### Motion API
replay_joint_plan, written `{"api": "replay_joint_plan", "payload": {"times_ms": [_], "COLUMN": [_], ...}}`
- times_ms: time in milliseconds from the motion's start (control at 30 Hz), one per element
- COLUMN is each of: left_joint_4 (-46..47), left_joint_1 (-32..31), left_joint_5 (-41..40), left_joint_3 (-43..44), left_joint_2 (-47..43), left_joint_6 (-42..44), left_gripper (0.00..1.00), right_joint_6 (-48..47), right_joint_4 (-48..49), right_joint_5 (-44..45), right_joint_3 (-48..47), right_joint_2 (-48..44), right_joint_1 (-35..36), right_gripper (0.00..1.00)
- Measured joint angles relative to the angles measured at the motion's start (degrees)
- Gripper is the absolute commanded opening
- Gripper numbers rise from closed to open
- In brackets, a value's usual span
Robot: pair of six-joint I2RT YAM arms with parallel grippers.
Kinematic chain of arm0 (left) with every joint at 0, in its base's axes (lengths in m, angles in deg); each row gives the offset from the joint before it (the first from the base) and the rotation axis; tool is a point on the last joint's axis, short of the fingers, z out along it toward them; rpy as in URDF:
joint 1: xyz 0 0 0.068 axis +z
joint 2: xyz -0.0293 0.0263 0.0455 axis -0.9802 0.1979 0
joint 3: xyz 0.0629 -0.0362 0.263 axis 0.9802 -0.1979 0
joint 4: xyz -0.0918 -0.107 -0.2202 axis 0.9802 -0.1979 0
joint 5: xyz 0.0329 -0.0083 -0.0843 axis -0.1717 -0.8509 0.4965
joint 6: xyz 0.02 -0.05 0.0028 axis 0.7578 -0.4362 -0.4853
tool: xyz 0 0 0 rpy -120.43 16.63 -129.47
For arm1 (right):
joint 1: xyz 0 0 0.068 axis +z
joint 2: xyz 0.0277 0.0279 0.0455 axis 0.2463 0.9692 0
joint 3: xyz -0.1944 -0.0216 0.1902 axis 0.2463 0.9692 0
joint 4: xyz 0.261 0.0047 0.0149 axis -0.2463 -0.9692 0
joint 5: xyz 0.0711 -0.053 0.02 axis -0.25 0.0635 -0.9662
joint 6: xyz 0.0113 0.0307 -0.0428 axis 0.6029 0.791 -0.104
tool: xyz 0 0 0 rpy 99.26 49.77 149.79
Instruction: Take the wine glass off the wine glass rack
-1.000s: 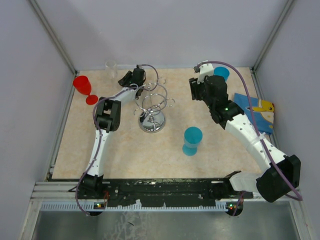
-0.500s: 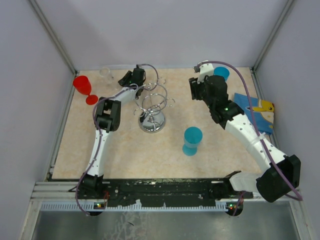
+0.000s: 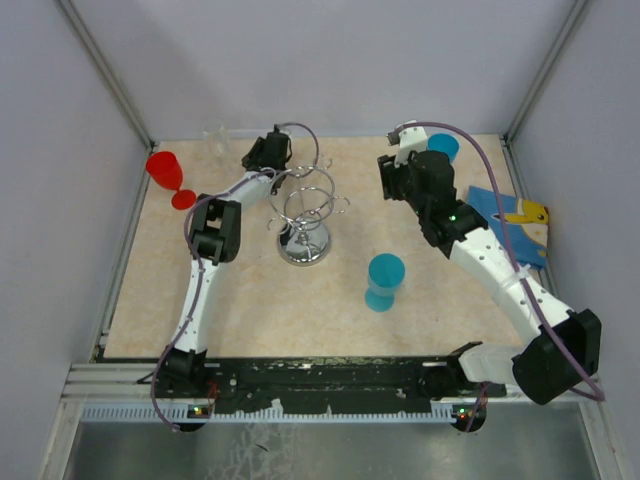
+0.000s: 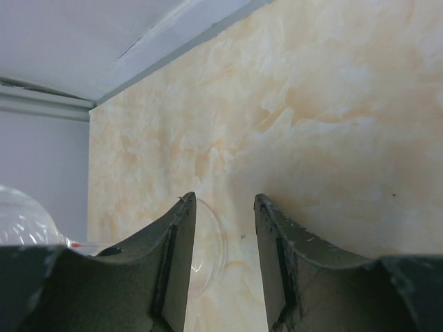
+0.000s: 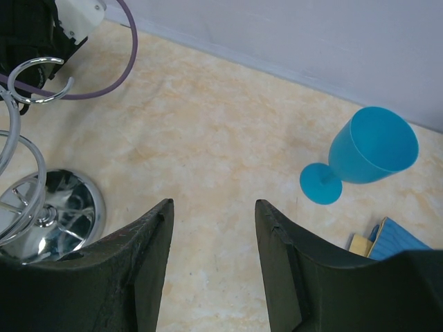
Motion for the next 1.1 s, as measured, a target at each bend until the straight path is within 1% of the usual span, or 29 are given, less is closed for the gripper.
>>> {"api": "replay_joint_plan", "payload": {"times_ms": [533,700,1100], "left_joint_4": [-2.54,-4.00,-6.29], "left_joint_1": [1.20,1.90,3.17], "left_joint_5": [11.69,15.21,20.76], "left_joint_3": [2.01,2.60,2.97], "left_joint_2": [-1.20,-1.53,-2.38], "left_joint_6": [-6.51,-8.44,-10.80], "left_gripper": [0.54,0.54,0.55], "right_joint_6": [-0.02,-0.02,-0.04], "right_joint_4": [-0.02,0.00,0.00], "right_joint_5": [0.28,0.39,0.39], "right_joint_3": [0.00,0.00,0.00], "right_joint_2": [1.73,1.99,2.29], "right_joint_1": [0.00,-0.04,-0.04], "right_gripper": [0.51,0.51,0.51]}}
